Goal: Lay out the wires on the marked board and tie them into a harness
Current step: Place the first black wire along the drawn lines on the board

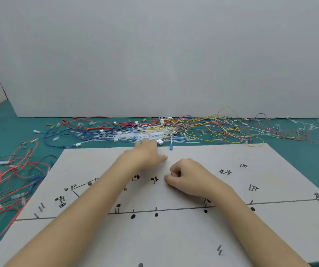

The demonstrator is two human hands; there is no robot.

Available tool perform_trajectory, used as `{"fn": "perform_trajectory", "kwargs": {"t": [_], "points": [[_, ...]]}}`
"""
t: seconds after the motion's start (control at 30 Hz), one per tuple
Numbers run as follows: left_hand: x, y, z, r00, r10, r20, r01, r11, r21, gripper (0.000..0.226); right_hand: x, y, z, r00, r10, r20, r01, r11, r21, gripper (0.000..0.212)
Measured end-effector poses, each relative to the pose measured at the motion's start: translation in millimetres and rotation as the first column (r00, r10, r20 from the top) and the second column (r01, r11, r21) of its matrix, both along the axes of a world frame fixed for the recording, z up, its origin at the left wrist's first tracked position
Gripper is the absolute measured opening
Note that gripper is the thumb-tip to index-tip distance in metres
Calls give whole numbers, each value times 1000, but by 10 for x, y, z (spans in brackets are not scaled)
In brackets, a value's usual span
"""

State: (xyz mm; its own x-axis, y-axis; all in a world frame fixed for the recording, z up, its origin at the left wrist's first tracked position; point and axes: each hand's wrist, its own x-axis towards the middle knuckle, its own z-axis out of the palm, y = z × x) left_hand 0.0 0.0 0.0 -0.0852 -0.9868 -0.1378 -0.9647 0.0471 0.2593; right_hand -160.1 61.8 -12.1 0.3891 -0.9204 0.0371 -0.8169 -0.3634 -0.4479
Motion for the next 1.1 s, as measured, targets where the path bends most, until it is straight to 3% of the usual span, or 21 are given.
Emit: {"fn": "perform_trajectory", "kwargs": {"t": [0.07,0.17,0.4,0.9,1.1], "points": [[98,-156,112,995,46,92,-44,998,-33,68,6,7,23,1000,2,-6,-2,1000,4,42],[407,-466,224,987,138,81,-125,982,-142,55,-3,16,37,1000,3,1,-3,1000,26,41],[841,-754,-127,990,143,-3,-143,989,-41,53,-7,-3,31,1000,-8,28,6,999,52,41],[898,-813,-284,985,164,57,-156,980,-127,69,-4,-8,21,998,-25,50,22,998,55,36],[863,-798,-287,985,166,52,-156,975,-159,62,-9,-5,20,998,-20,61,17,999,46,39]]}}
